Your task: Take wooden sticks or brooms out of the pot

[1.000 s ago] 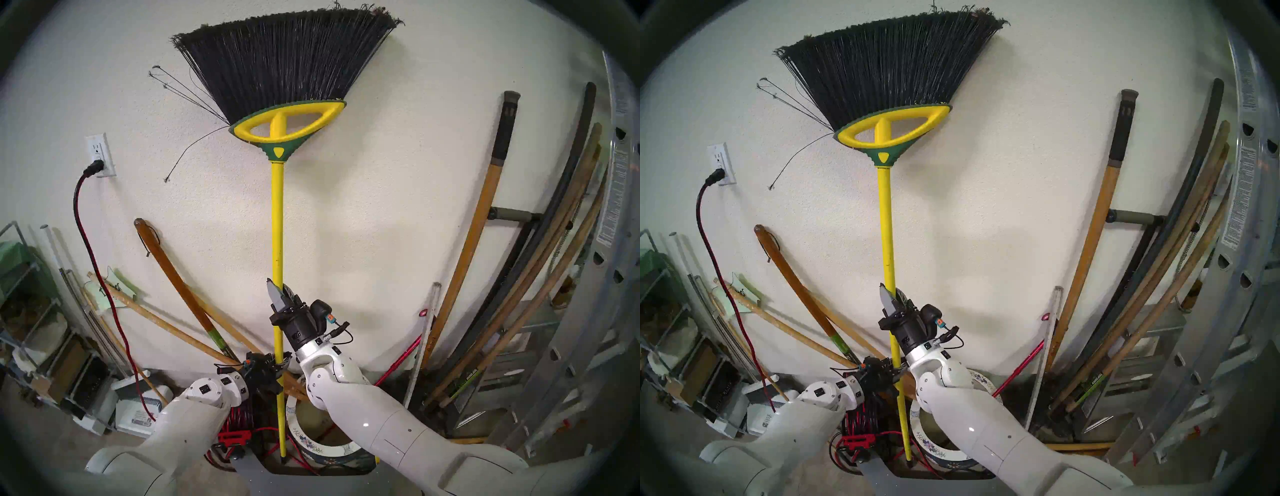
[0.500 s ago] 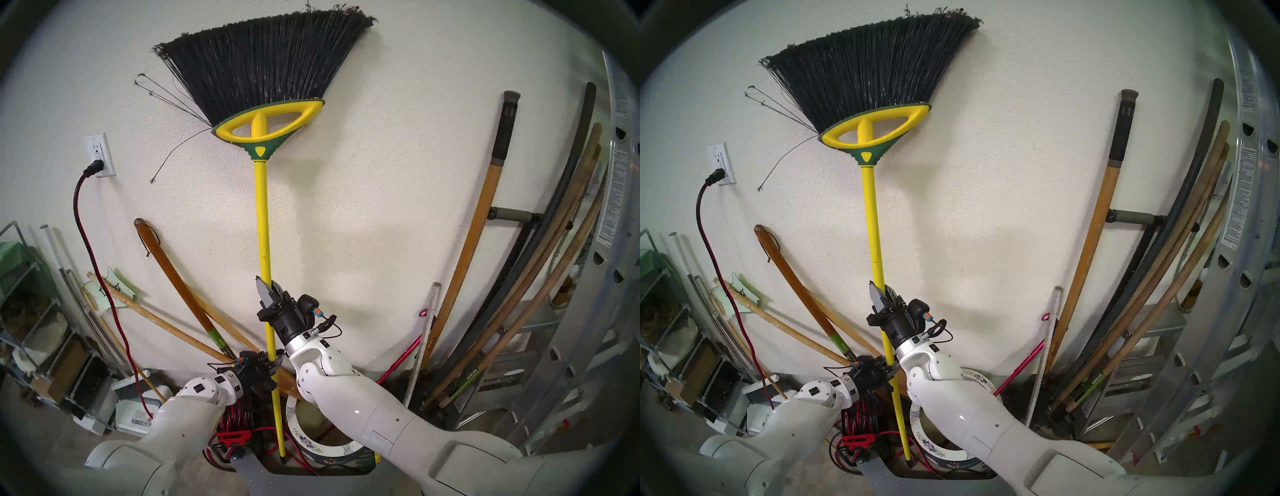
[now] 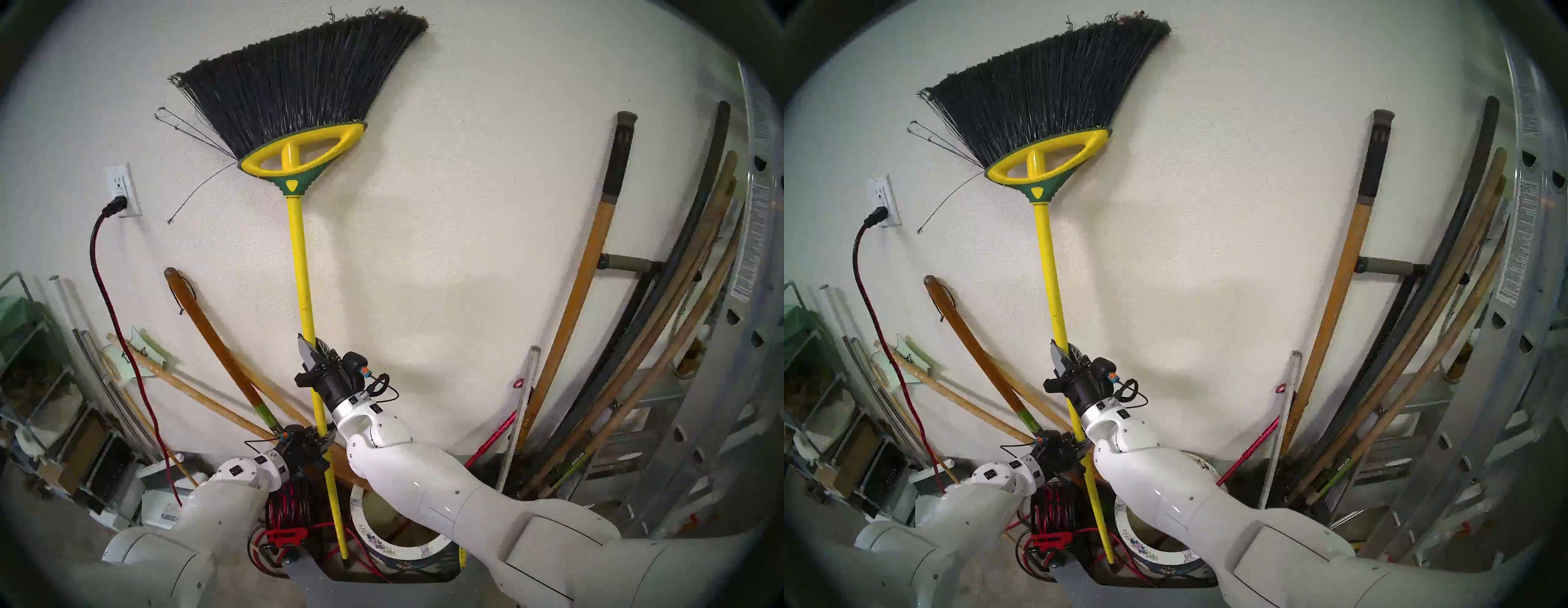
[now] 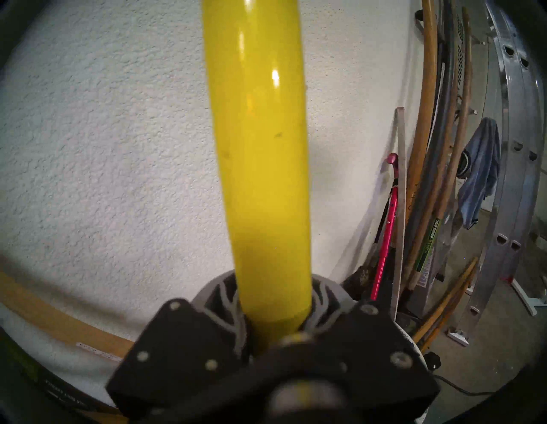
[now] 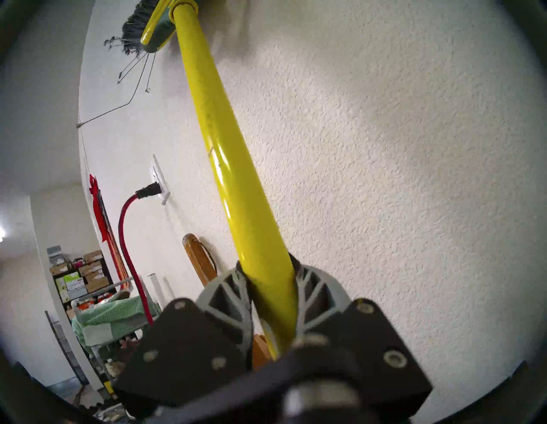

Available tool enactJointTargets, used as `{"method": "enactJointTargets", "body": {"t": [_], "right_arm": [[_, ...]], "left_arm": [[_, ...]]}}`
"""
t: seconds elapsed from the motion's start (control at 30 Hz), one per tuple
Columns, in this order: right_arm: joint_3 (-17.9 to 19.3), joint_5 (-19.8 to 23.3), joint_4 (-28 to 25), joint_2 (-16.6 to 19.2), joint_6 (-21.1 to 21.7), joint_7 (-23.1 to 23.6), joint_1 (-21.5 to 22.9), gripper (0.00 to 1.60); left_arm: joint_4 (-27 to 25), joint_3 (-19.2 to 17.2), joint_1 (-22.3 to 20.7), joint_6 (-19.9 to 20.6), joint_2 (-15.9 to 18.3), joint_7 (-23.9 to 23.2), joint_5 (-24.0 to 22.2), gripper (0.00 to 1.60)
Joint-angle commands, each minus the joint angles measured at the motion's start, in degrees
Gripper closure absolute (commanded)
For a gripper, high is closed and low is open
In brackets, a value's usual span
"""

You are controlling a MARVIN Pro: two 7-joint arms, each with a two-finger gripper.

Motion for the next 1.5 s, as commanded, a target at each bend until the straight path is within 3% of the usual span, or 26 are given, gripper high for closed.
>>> {"method": "enactJointTargets", "body": {"t": [0.0, 0.53, 1.07, 1.1, 1.13, 1.17, 1.47], "right_arm": [[-3.7, -3.2, 6.3, -6.3, -1.6, -1.4, 2.5, 1.6], [-5.2, -5.7, 19.9, -10.4, -8.4, -4.5, 6.6, 1.6], [-6.6, -7.4, 26.1, -12.4, -13.6, -3.6, 8.4, 1.6], [-6.4, -7.6, 26.6, -12.7, -14.1, -3.5, 8.4, 1.24], [-7.1, -7.7, 26.3, -12.2, -14.1, -3.1, 8.6, 0.99], [-7.1, -7.7, 26.8, -12.5, -14.8, -3.0, 8.5, 0.0], [-6.3, -7.3, 27.8, -12.4, -18.3, -1.0, 7.6, 0.0]], "left_arm": [[2.7, -0.8, -3.6, 0.5, 0.3, 3.1, 0.3, 1.6], [8.4, -0.5, -7.3, 0.0, -0.8, 4.3, 1.9, 1.6], [13.1, -1.4, -9.9, -1.5, -1.6, 4.7, 3.1, 1.6], [13.4, -1.5, -10.1, -1.6, -1.6, 4.7, 3.2, 1.6], [13.7, -1.6, -10.2, -1.7, -1.7, 4.7, 3.3, 1.6], [14.2, -1.7, -10.5, -2.0, -1.7, 4.8, 3.5, 1.6], [16.8, -2.1, -12.1, -2.8, -2.3, 5.3, 4.3, 1.6]]}}
